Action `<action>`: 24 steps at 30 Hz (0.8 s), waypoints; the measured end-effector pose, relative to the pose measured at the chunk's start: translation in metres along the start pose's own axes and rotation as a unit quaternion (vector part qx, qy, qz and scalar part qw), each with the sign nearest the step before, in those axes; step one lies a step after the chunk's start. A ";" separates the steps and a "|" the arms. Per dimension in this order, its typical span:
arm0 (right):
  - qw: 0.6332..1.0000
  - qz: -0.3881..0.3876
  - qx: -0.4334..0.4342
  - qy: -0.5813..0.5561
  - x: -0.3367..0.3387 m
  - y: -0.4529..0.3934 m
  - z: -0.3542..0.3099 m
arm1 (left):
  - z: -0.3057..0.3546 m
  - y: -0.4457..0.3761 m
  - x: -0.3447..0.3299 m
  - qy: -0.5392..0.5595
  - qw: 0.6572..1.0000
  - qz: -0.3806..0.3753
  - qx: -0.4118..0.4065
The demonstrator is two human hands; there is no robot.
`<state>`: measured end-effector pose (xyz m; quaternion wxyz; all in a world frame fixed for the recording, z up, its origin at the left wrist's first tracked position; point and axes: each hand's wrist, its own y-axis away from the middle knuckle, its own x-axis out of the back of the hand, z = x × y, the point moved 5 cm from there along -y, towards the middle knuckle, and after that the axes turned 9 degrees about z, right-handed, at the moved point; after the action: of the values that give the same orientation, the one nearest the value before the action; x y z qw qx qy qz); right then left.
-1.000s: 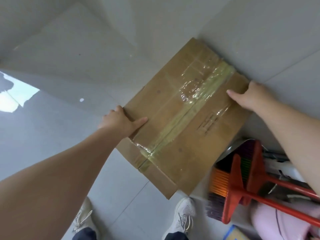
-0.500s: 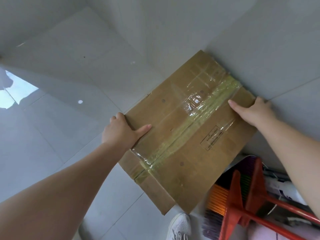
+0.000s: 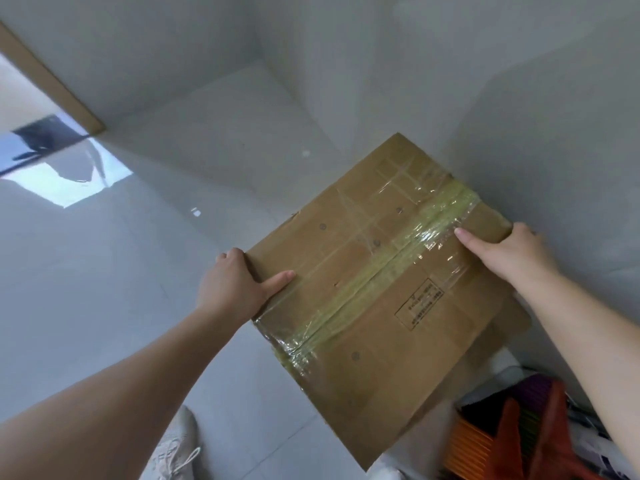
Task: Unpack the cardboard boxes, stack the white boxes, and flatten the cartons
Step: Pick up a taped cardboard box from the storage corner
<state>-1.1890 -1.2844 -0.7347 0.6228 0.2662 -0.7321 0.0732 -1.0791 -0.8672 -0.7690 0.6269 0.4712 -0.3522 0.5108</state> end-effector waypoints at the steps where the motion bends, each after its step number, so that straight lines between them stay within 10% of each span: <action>1: 1.000 -0.003 0.006 -0.005 -0.002 0.009 -0.021 | -0.015 -0.005 0.013 -0.004 1.000 0.003 0.007; 14: 0.992 -0.031 0.120 0.011 -0.085 0.173 -0.341 | -0.298 -0.090 0.176 -0.007 0.990 0.053 0.130; 24: 0.984 -0.073 0.162 0.003 -0.167 0.251 -0.466 | -0.435 -0.148 0.207 -0.082 0.975 0.074 0.194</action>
<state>-0.8891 -0.8175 -0.7381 0.5775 0.4162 -0.6870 0.1462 -0.9052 -0.3953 -0.7458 0.4531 0.5969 -0.3302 0.5739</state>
